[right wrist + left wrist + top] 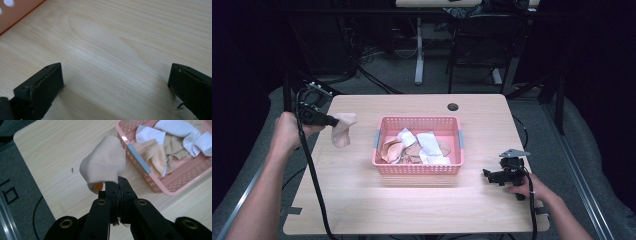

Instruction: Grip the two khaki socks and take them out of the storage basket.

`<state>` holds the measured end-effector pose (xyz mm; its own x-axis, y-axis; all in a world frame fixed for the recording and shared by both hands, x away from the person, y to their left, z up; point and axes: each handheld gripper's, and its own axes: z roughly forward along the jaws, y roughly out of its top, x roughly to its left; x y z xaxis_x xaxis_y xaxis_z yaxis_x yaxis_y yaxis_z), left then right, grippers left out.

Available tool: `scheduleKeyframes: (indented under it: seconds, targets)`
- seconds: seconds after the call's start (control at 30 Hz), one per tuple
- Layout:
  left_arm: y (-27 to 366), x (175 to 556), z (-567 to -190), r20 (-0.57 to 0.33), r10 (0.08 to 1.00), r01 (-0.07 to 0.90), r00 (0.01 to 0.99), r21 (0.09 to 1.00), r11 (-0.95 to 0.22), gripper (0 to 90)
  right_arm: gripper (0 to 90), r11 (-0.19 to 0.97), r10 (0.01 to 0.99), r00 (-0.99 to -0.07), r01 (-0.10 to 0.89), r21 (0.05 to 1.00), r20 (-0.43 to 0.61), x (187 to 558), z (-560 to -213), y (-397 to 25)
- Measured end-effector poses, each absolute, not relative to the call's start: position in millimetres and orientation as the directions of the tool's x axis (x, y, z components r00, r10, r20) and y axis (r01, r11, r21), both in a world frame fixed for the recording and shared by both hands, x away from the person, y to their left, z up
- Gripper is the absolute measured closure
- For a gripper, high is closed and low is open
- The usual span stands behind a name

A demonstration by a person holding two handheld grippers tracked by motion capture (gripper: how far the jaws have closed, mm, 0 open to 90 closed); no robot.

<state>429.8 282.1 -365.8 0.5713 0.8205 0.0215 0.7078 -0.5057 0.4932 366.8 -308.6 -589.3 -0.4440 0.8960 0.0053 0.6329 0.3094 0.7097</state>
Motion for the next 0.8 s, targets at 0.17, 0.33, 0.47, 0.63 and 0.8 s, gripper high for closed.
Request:
scheduleKeyframes:
  seconds: [0.17, 0.33, 0.47, 0.63, 0.8]
  targets:
    - [299.7, 429.2, -378.0, 0.007, 0.845, 0.737, 0.535, 0.486, -0.470, 87.9, 0.0, 0.309, 0.896, -0.444, 0.633, 0.710, 0.005, 366.8, -589.3, -308.6]
    - [313.4, 431.0, -394.0, -0.011, 0.863, 0.766, 0.505, 0.466, -0.443, 87.9, 0.0, 0.311, 0.895, -0.447, 0.637, 0.706, 0.009, 366.8, -588.9, -308.7]
    - [321.2, 432.1, -403.5, -0.024, 0.872, 0.781, 0.488, 0.459, -0.424, 87.9, 0.0, 0.311, 0.895, -0.447, 0.636, 0.706, 0.009, 366.8, -589.0, -308.7]
    - [327.8, 432.6, -414.1, -0.034, 0.886, 0.797, 0.463, 0.453, -0.399, 87.9, 0.0, 0.311, 0.894, -0.447, 0.636, 0.706, 0.009, 366.8, -589.0, -308.7]
    - [327.7, 439.2, -435.0, -0.067, 0.893, 0.820, 0.445, 0.430, -0.377, 87.9, 0.0, 0.310, 0.895, -0.446, 0.637, 0.706, 0.009, 366.8, -589.0, -308.7]
